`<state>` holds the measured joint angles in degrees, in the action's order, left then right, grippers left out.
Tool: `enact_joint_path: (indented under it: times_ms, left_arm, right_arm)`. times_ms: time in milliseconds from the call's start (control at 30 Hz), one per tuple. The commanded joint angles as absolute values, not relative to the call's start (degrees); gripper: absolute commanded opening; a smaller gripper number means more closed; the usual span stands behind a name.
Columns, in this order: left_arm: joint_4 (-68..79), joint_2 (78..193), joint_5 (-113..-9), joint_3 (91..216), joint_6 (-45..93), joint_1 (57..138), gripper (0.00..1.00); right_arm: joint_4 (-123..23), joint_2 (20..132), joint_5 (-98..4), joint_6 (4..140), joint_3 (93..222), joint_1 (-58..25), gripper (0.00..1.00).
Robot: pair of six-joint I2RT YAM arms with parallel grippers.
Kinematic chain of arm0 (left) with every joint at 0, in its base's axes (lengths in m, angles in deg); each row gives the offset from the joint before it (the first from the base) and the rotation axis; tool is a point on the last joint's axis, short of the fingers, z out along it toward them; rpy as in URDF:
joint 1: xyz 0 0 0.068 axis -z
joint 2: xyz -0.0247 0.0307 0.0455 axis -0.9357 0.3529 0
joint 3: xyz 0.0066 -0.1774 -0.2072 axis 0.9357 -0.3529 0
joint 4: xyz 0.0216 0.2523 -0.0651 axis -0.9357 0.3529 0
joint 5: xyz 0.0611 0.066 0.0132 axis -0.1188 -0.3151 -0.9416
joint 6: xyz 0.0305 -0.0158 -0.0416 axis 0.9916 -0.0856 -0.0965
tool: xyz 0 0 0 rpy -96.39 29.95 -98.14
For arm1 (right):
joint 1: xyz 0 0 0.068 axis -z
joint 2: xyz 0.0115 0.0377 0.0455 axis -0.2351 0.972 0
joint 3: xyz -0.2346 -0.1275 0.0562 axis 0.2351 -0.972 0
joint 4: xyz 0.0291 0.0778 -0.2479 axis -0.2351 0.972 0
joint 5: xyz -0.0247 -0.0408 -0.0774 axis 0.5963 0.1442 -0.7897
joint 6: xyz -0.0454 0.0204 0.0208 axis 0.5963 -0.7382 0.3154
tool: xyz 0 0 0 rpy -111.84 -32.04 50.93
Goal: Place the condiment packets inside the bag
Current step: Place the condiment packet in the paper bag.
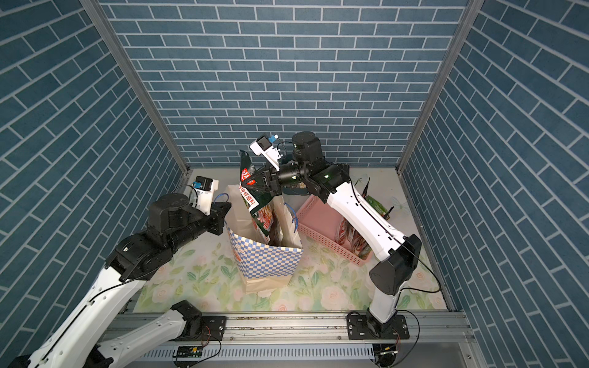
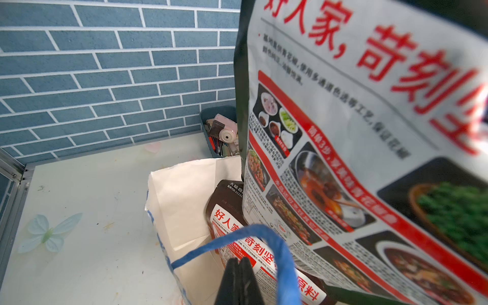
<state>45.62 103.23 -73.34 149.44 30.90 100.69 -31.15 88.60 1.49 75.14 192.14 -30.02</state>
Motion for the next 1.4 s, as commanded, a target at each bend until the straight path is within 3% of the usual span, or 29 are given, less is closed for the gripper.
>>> enact_joint_path:
  times_ms: [0,133,367,1100,1367]
  left_arm:
    - [44.9,102.8,-74.0,149.5,30.8,100.4,0.0]
    - [45.1,102.7,-73.3,149.5,31.4,100.3,0.0]
    - [42.3,98.5,-72.3,144.4,36.6,100.3,0.0]
    - [36.6,98.6,-73.0,144.8,36.9,100.4,0.0]
    - [36.3,98.4,-72.3,144.8,36.9,100.4,0.0]
  right_arm:
    - [-31.6,89.3,-2.7,77.6,193.1,-30.2,0.0]
    - [-25.6,89.9,-8.7,79.7,199.2,-30.3,0.0]
    - [-26.4,86.4,-7.5,77.9,202.7,-30.5,0.0]
    - [-46.3,83.9,1.2,69.6,182.7,-33.2,0.0]
    - [-44.6,86.6,-4.1,70.7,182.0,-32.8,0.0]
